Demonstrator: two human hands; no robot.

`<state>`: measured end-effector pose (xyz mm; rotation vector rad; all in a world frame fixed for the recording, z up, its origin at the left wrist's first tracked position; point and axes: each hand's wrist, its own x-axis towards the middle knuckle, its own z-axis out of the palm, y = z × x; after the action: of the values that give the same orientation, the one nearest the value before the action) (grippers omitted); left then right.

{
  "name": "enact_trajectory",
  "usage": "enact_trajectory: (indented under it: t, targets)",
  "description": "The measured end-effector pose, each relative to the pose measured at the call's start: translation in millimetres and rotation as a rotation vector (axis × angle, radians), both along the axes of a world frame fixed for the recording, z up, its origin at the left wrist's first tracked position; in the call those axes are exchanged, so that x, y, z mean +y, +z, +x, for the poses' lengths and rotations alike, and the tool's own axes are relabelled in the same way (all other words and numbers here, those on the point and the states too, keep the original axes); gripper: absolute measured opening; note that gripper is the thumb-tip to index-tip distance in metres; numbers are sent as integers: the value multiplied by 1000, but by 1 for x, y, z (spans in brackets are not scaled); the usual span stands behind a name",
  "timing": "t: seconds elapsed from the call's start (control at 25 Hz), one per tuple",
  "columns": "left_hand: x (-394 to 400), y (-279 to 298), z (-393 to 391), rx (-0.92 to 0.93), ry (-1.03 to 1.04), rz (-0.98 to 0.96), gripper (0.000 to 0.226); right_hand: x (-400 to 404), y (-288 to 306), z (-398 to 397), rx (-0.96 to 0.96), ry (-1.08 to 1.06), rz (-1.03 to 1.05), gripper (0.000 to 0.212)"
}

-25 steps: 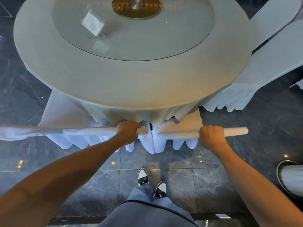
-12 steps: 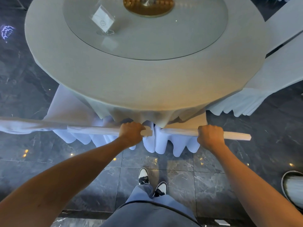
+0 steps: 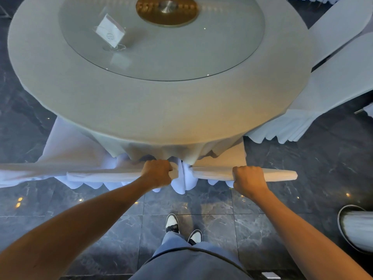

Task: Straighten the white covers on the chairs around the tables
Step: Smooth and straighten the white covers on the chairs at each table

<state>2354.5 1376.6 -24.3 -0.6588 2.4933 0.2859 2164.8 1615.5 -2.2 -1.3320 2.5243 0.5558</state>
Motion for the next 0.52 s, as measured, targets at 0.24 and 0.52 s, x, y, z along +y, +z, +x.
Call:
enact_trajectory:
  t: [0.24, 0.52]
  targets:
    - [2, 19, -63, -238, -52, 374, 24, 12, 0, -17, -118, 80, -26, 26]
    - [100, -2, -203, -49, -110, 459, 42, 89, 18, -136, -899, -199, 5, 76]
